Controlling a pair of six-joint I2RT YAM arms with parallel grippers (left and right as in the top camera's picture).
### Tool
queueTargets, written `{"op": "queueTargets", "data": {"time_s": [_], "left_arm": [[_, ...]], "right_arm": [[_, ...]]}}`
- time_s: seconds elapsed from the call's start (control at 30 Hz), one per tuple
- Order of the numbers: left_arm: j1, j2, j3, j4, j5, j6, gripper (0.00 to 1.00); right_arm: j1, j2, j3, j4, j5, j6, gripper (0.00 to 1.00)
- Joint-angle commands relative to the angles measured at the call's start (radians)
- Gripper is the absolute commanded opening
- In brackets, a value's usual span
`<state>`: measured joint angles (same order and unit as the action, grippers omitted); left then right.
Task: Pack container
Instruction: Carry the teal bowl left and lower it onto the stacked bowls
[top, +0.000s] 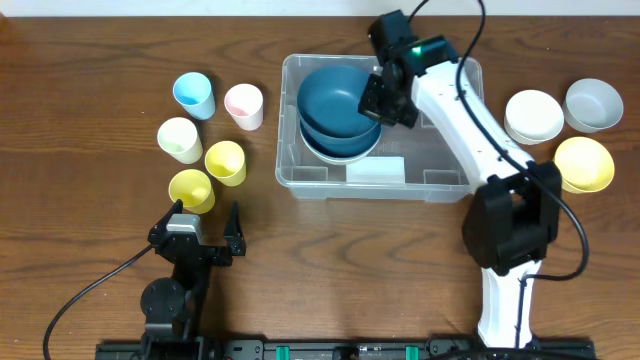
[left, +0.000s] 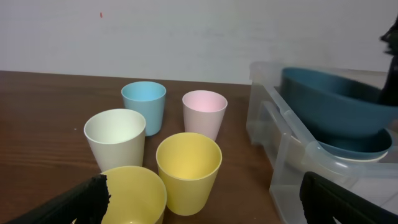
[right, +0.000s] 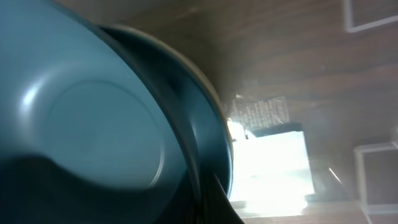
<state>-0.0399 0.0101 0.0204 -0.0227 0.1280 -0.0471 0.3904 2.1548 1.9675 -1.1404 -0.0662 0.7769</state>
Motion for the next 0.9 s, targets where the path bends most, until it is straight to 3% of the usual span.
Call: {"op": "queueTargets", "data": {"time_s": [0.0, 0.07, 0.1, 0.13, 0.2, 0.23, 0.53, 0.67, 0.87], "left_arm": [[0.005, -0.006, -0.016, -0.035, 0.018, 0.016, 0.98], [0.005, -0.006, -0.016, -0.035, 0.018, 0.016, 0.98], [0.005, -0.006, -0.016, -0.035, 0.018, 0.016, 0.98], [0.005, -0.006, -0.016, -0.035, 0.018, 0.016, 0.98], [0.005, -0.006, -0.016, -0.035, 0.018, 0.016, 0.98], [0.005, -0.006, -0.016, -0.035, 0.018, 0.016, 0.98], [0.005, -0.006, -0.016, -0.035, 0.018, 0.016, 0.98], [0.005, -0.006, -0.016, -0.035, 0.018, 0.016, 0.98], [0.005, -0.006, -0.016, -0.035, 0.018, 0.016, 0.98]], "right_arm": [[0.01, 0.012, 0.0, 0.008, 0.007, -0.008, 0.02], [0.01, 0.012, 0.0, 0.013, 0.011, -0.008, 0.08], [0.01, 0.012, 0.0, 0.015, 0.011, -0.008, 0.17], [0.01, 0.012, 0.0, 0.016, 0.011, -0.009, 0.29], [0.01, 0.012, 0.0, 0.021, 0.011, -0.039, 0.69], [0.01, 0.012, 0.0, 0.022, 0.011, -0.053, 0.73], [0.008, -0.004, 0.071, -0.006, -0.002, -0.109, 0.86], [-0.012, -0.032, 0.239, -0.104, -0.001, -0.154, 0.99], [-0.127, -0.095, 0.499, -0.339, 0.134, -0.207, 0.99]]}}
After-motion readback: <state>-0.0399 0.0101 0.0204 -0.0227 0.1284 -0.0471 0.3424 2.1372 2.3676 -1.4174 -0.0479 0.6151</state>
